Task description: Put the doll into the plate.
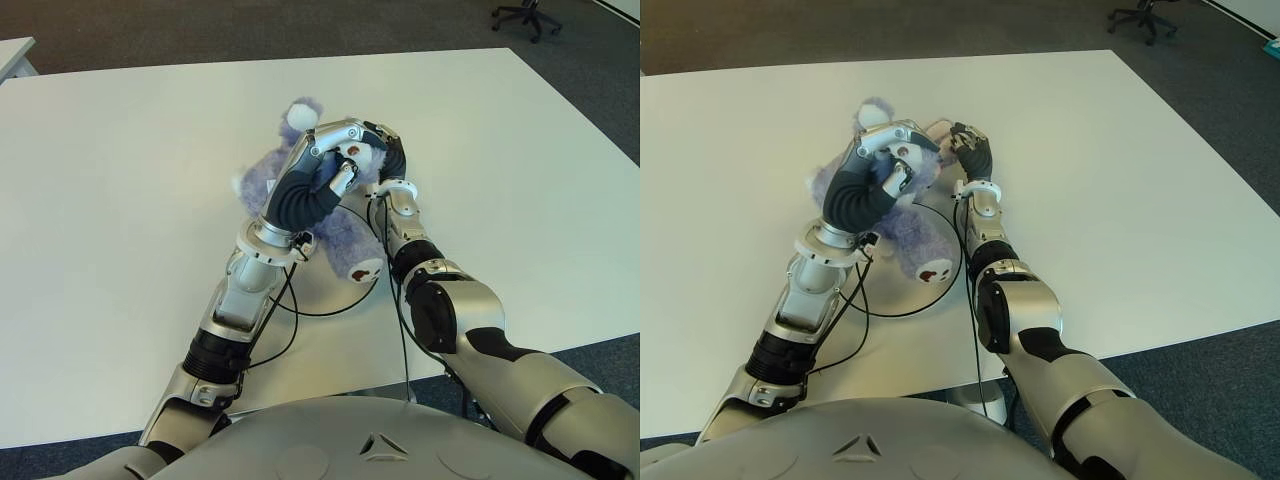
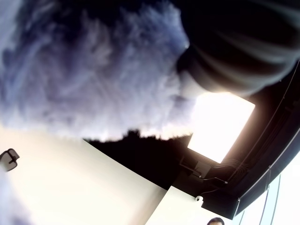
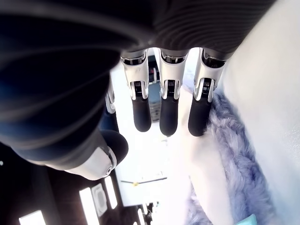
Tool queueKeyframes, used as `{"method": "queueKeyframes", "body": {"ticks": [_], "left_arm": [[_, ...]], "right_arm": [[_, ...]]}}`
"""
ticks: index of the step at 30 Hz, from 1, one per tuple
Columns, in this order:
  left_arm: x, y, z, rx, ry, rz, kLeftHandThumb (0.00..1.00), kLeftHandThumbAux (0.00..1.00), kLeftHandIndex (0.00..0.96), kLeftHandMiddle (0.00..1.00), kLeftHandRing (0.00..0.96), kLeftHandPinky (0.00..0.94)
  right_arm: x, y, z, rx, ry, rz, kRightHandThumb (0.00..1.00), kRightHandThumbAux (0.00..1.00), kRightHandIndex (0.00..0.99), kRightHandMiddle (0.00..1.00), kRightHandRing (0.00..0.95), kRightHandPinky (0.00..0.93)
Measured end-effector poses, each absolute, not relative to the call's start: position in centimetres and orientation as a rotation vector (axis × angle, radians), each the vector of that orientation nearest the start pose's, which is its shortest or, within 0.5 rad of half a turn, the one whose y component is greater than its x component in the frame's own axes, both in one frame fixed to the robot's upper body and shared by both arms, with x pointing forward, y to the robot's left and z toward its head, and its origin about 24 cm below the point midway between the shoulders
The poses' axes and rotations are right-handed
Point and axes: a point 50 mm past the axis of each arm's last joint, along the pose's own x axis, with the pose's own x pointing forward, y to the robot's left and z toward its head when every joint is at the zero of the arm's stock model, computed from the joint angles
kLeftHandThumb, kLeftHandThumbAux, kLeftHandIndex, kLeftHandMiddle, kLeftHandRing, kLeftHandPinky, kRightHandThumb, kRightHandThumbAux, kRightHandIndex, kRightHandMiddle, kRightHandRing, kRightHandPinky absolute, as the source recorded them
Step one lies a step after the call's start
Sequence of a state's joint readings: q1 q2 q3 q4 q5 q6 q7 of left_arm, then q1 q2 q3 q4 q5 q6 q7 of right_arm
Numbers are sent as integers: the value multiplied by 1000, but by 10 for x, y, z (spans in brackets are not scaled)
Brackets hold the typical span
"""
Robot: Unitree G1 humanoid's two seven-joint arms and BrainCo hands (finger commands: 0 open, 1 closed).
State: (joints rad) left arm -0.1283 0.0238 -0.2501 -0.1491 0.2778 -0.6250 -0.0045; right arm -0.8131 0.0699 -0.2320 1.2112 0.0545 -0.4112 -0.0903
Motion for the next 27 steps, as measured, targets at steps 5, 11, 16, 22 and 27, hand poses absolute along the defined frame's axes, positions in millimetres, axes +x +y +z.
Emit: {"method": "queueKeyframes", "body": {"ticks": [5,11,16,22,27], "left_arm": [[228,73,151,220,-912,-339,856,664,401,545,816,841],[229,73,149,232,-894,-337,857,663,404,550,822,846],[229,74,148,234,-884,-335,857,663,404,551,823,845],[228,74,147,234,-878,-335,856,663,402,548,822,845],[229,74,145,234,-874,-337,855,664,402,547,822,845]], "right_arm": [[367,-99,46,169,44,-22,697,734,398,216,226,294],[367,-98,46,157,39,-17,696,735,398,218,231,300],[366,-97,46,154,39,-16,696,736,398,221,233,292],[366,-97,46,153,39,-18,695,736,399,221,227,274],[366,-97,46,153,40,-18,694,737,399,213,218,269]]}}
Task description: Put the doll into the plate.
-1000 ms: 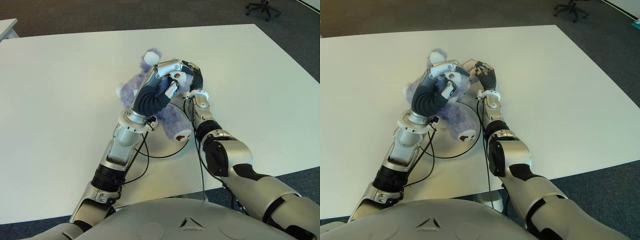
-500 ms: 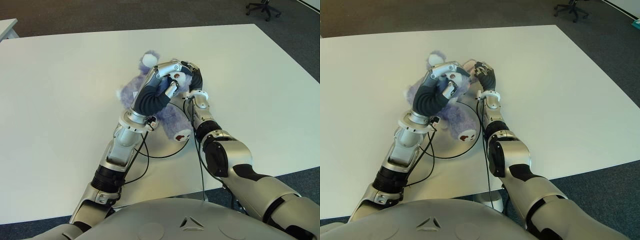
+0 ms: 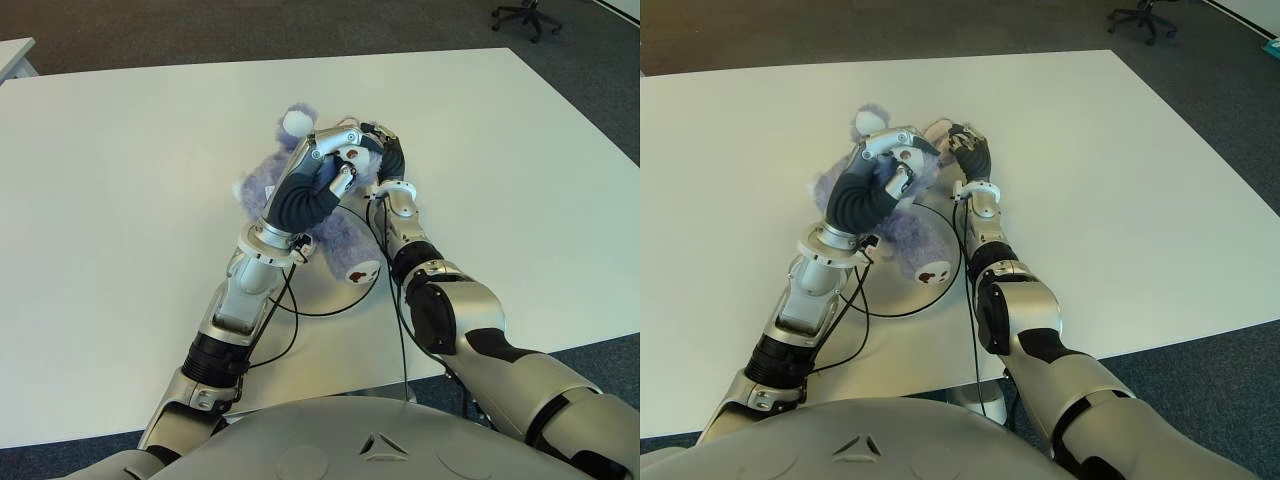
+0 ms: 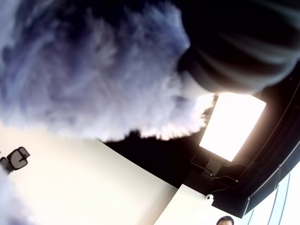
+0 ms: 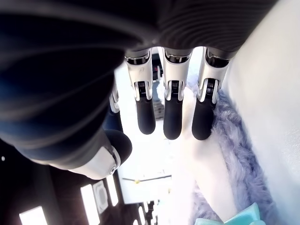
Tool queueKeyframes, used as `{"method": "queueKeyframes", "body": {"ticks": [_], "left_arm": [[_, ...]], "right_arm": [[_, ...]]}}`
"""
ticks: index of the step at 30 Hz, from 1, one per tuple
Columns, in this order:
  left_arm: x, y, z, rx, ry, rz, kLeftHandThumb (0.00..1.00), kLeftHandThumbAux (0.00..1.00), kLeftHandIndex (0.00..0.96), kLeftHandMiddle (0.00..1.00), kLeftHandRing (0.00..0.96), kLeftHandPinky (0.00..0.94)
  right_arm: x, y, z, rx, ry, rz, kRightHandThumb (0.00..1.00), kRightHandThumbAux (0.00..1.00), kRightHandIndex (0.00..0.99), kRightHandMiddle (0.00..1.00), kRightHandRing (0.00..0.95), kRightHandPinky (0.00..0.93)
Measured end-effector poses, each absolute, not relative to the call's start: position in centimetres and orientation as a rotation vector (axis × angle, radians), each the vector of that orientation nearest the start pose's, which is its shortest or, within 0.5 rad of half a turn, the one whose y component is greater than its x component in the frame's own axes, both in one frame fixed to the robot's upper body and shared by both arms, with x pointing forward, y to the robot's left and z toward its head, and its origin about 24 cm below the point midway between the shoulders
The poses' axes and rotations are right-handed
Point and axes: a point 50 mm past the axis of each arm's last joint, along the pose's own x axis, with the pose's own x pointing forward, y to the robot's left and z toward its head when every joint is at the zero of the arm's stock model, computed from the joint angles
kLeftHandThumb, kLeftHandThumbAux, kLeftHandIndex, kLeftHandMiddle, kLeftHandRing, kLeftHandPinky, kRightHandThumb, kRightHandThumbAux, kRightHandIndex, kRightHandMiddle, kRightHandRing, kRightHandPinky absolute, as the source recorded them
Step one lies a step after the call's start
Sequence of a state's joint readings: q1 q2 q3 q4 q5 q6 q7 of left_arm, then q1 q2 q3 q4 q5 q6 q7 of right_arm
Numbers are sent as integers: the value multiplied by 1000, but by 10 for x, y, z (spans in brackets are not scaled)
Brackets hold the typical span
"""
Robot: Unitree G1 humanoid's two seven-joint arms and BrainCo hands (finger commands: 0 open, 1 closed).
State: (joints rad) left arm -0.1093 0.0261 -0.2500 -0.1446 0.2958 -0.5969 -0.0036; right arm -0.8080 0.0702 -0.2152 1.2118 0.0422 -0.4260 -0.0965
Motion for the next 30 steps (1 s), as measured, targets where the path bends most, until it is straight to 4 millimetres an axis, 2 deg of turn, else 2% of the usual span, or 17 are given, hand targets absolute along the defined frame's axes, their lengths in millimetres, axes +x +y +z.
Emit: {"method": "queueKeyframes", "body": {"ticks": [30], "left_arm": [[232,74,134,255,-845,-362,853,665,399,545,813,833]], "right_arm": [[366,-96,45,139,45,-7,692,739,397,187,180,220]]}}
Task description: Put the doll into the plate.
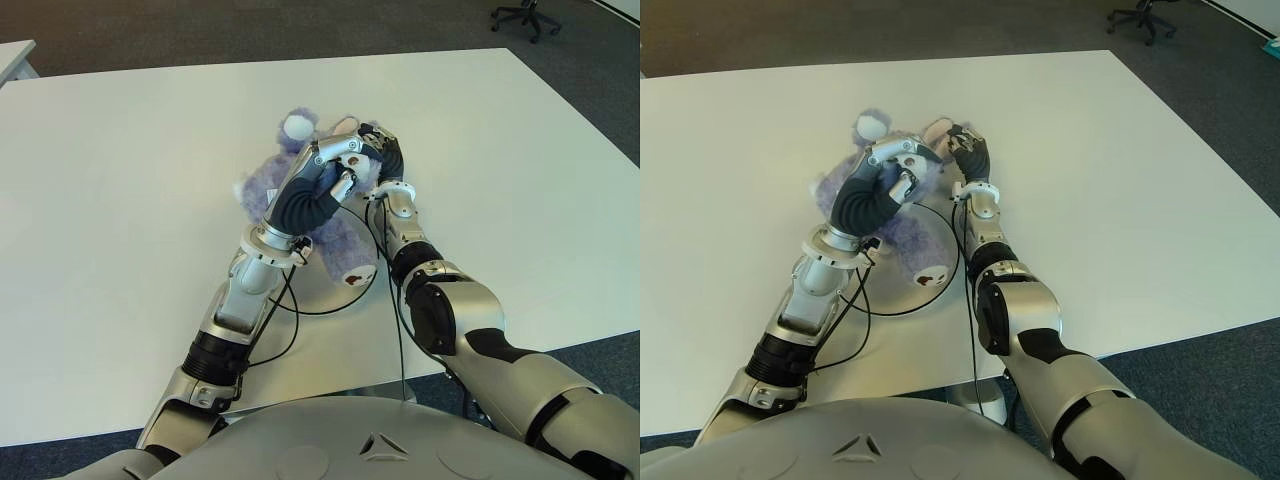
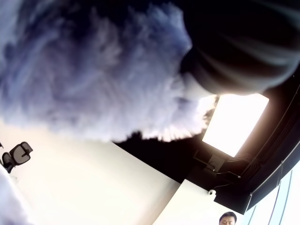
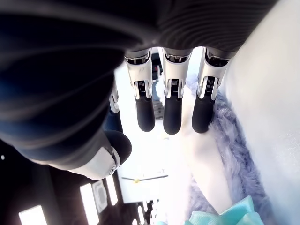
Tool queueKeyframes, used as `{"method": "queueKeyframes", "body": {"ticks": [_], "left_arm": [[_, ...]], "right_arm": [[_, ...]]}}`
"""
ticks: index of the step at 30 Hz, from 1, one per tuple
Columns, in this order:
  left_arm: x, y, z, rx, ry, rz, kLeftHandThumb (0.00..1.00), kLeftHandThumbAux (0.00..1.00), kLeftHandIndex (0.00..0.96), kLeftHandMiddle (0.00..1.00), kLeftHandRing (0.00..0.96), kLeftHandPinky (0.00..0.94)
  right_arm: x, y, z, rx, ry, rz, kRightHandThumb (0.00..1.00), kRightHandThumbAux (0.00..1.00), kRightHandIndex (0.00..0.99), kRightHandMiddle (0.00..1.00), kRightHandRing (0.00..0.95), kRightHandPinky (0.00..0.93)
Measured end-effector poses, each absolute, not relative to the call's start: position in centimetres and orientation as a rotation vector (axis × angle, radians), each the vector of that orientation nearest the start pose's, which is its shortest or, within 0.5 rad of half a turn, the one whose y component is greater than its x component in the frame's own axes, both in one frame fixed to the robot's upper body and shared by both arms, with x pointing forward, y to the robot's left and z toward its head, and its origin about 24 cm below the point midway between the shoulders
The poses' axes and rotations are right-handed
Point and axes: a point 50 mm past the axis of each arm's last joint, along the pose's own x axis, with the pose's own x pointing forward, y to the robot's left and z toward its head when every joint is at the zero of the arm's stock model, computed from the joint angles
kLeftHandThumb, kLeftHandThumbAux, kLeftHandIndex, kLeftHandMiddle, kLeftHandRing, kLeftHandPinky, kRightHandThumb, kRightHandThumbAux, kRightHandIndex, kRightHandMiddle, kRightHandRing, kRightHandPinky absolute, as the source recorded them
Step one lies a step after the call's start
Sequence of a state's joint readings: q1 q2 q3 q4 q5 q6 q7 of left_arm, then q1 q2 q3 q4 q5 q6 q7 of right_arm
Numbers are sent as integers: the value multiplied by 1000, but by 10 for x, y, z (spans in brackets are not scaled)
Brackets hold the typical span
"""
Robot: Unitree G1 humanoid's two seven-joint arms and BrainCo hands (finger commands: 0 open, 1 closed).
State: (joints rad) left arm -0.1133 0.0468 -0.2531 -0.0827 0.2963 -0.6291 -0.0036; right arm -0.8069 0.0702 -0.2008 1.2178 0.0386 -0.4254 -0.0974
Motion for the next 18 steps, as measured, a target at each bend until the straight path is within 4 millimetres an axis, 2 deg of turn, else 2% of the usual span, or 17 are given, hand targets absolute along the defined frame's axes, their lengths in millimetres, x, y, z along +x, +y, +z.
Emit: {"method": "queueKeyframes", "body": {"ticks": [18], "left_arm": [[235,76,124,284,-756,-361,852,665,398,543,806,825]], "right_arm": [[365,-92,44,116,52,14,691,741,397,183,177,234]]}}
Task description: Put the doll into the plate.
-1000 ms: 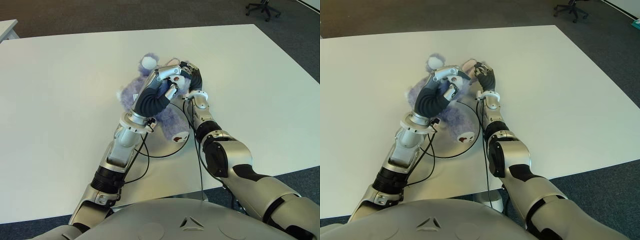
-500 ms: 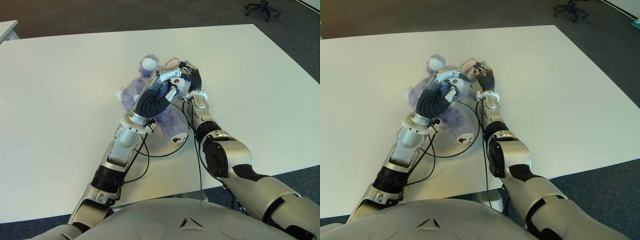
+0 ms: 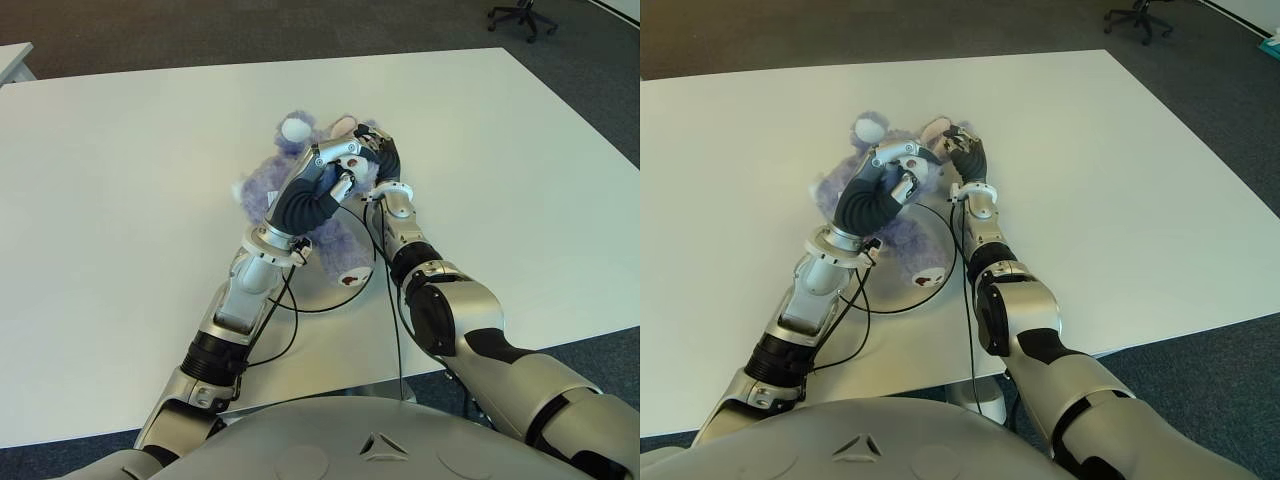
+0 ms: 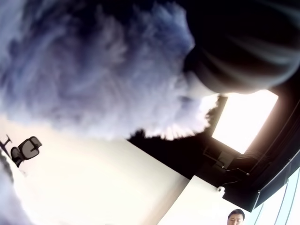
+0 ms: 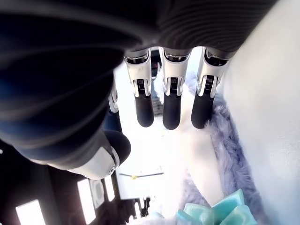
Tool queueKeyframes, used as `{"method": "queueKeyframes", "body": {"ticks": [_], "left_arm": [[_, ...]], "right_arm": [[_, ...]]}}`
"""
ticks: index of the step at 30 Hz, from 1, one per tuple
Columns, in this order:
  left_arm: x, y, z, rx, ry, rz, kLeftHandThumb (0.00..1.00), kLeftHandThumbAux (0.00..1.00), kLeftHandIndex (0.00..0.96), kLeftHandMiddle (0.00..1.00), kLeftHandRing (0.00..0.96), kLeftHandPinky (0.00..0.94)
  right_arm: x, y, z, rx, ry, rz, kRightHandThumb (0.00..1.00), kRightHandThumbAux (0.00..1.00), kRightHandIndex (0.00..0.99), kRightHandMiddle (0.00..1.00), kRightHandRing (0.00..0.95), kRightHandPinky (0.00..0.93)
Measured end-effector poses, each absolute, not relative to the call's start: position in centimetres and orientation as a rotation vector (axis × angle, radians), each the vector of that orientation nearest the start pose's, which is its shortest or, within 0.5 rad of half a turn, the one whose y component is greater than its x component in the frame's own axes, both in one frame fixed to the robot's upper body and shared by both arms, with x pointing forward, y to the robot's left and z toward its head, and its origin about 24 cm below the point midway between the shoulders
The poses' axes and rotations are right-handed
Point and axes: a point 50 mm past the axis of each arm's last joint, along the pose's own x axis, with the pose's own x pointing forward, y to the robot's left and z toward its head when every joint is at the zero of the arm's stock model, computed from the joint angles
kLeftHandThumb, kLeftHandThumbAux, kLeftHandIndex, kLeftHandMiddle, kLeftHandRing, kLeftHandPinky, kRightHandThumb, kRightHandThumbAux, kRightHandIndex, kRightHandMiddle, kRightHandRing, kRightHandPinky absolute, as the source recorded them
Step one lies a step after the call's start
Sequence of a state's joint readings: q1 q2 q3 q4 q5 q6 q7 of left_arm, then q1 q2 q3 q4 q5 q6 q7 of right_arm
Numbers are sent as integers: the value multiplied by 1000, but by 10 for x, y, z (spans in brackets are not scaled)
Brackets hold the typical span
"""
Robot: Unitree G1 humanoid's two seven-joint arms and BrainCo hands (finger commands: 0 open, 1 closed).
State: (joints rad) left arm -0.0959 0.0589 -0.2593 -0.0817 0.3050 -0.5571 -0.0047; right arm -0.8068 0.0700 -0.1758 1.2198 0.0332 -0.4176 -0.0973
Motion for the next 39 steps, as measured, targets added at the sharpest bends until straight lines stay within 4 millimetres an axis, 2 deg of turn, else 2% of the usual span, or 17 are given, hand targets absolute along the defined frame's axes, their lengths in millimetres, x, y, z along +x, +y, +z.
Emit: {"method": "queueKeyframes", "body": {"ticks": [39], "left_arm": [[236,72,102,309,-585,-454,850,668,393,536,809,825]], "right_arm": [[365,-95,42,146,67,7,697,738,397,175,174,221]]}}
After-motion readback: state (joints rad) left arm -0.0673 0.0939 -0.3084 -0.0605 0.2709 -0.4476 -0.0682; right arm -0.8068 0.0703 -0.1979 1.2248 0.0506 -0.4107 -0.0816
